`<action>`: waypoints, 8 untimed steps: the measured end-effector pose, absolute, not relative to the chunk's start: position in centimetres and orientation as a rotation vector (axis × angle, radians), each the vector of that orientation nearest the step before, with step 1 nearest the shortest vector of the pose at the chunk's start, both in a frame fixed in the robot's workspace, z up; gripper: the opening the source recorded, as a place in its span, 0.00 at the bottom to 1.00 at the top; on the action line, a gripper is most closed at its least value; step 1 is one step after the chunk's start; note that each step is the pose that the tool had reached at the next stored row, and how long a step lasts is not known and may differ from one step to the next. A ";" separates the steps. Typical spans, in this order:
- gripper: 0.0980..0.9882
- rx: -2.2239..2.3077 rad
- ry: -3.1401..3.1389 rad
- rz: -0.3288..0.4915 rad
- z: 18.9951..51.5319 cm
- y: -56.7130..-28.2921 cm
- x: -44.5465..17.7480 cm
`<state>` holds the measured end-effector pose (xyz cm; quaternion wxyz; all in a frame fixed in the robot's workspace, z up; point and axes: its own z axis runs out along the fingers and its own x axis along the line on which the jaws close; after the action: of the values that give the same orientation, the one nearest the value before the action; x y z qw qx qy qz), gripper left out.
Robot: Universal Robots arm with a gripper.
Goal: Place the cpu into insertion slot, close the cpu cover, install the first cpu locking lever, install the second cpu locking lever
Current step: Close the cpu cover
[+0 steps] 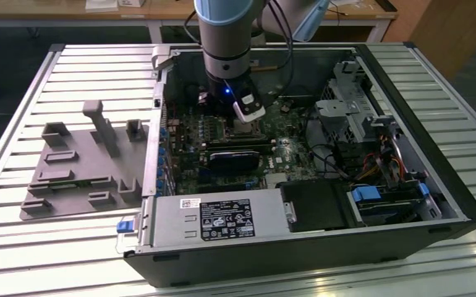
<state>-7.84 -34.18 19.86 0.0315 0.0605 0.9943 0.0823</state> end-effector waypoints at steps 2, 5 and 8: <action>0.00 0.186 3.062 0.256 20.0 -34.2 -7.8; 0.00 0.186 3.063 0.254 20.3 -34.2 -7.8; 0.00 0.186 3.063 0.255 20.3 -34.2 -7.9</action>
<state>-7.94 -34.21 20.28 0.0312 0.0605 0.9942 0.0828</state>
